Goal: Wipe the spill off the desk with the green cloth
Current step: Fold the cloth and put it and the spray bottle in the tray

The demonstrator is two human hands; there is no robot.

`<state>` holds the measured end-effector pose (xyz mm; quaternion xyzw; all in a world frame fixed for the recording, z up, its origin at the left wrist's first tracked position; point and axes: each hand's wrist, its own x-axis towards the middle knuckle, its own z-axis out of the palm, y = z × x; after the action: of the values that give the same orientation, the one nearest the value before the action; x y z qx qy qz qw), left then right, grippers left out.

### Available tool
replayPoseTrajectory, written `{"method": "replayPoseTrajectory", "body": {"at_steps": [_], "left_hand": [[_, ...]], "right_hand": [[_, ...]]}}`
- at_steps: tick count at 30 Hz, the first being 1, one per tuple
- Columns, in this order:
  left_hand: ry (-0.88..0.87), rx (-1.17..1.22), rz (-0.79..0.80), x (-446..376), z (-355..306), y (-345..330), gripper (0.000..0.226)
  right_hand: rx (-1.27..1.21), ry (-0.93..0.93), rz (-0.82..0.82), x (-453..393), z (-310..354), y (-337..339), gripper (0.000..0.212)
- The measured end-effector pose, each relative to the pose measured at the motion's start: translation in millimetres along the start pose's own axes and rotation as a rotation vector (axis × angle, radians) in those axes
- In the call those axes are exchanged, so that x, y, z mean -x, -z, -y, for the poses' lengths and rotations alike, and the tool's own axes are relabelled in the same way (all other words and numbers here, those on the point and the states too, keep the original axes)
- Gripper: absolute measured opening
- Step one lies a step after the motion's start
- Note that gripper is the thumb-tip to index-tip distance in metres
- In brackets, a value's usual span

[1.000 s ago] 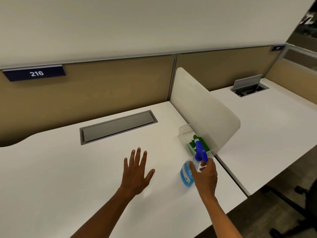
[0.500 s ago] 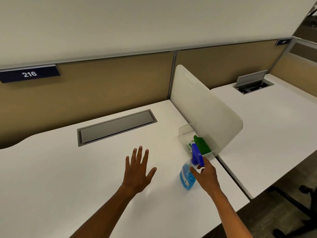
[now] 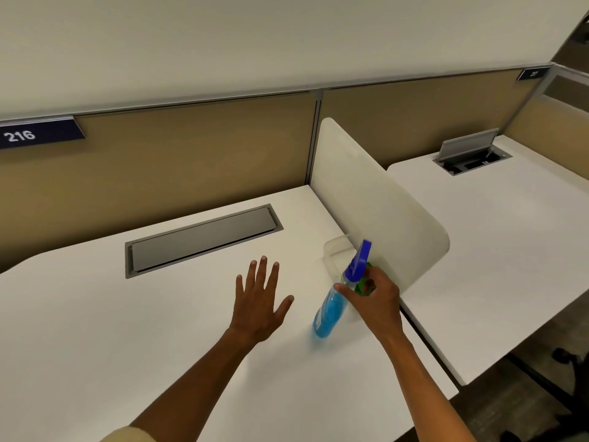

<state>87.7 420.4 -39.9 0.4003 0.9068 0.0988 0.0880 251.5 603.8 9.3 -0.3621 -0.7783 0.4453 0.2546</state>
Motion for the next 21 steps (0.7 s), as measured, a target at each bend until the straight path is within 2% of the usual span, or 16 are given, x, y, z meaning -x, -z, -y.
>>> {"method": "replayPoseTrajectory", "body": {"at_steps": [5,9,14,21], "left_hand": [[0.004,0.001,-0.035,-31.7,-8.9,7.8,0.087],[0.009,0.028,-0.064,-54.7,-15.3,10.4,0.082],[0.015,0.031,-0.082,-78.3,-21.5,9.1,0.084],[0.024,0.044,-0.066,-100.0,-25.9,-0.6,0.082]], "right_hand": [[0.016,0.120,-0.142,-43.6,33.1,7.4,0.044],[0.030,0.170,-0.254,-80.8,44.9,15.1,0.046],[0.031,0.123,-0.328,-120.6,38.4,13.3,0.050],[0.117,0.030,-0.348,-157.3,9.8,-4.6,0.048]]}}
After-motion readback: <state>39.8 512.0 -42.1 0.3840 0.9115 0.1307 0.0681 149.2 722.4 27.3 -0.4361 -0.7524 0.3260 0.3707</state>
